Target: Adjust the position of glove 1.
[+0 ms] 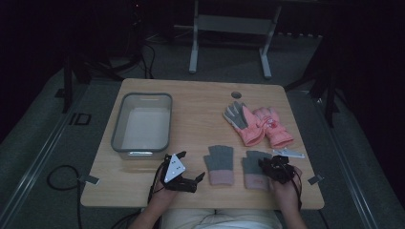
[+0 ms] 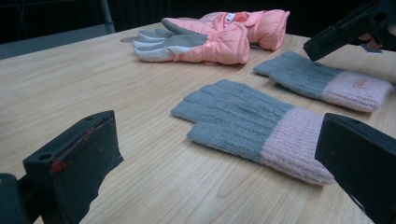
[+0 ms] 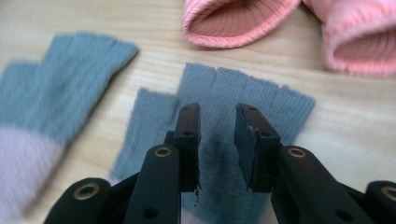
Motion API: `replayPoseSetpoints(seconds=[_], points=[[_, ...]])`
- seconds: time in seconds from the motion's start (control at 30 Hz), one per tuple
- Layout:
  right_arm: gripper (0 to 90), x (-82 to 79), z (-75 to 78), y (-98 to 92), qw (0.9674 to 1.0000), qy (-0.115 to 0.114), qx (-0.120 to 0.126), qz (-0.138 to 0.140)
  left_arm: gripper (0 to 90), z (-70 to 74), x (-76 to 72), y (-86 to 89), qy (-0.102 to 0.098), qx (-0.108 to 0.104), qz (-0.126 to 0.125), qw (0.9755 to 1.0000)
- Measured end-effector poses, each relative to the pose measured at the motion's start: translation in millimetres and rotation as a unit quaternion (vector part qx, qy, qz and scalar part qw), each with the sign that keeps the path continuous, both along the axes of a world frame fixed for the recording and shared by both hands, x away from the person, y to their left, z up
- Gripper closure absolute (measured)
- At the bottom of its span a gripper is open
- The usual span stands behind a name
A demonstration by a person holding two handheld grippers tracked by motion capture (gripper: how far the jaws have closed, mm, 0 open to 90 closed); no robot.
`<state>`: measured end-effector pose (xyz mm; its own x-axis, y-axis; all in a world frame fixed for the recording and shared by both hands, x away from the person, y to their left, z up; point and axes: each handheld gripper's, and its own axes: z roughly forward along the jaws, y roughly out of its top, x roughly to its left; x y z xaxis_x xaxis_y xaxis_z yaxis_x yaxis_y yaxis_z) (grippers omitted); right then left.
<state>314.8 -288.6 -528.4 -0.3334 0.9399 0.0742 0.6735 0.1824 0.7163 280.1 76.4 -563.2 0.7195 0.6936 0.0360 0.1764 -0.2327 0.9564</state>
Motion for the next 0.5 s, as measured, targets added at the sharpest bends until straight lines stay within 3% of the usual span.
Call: replayPoseSetpoints(seconds=[0.13,0.27,0.33,0.5], points=[[67.8,2.6,2.2,-10.8,0.9974,-0.002,-0.021,0.069,0.0,0.0,-0.1,-0.3,-0.001,0.001,0.002,1.0000],[66.4,5.1,5.2,-14.9,0.9894,0.008,-0.045,0.138,0.0,0.0,0.0,0.0,0.000,-0.001,0.003,1.0000],[65.9,6.8,7.2,-15.7,0.9878,0.010,-0.052,0.147,0.0,-0.1,-0.1,-0.3,0.000,-0.002,0.004,1.0000],[62.7,7.4,7.6,-13.1,0.9874,0.008,-0.037,0.154,0.0,0.0,-0.2,-0.5,0.000,0.001,0.005,1.0000]])
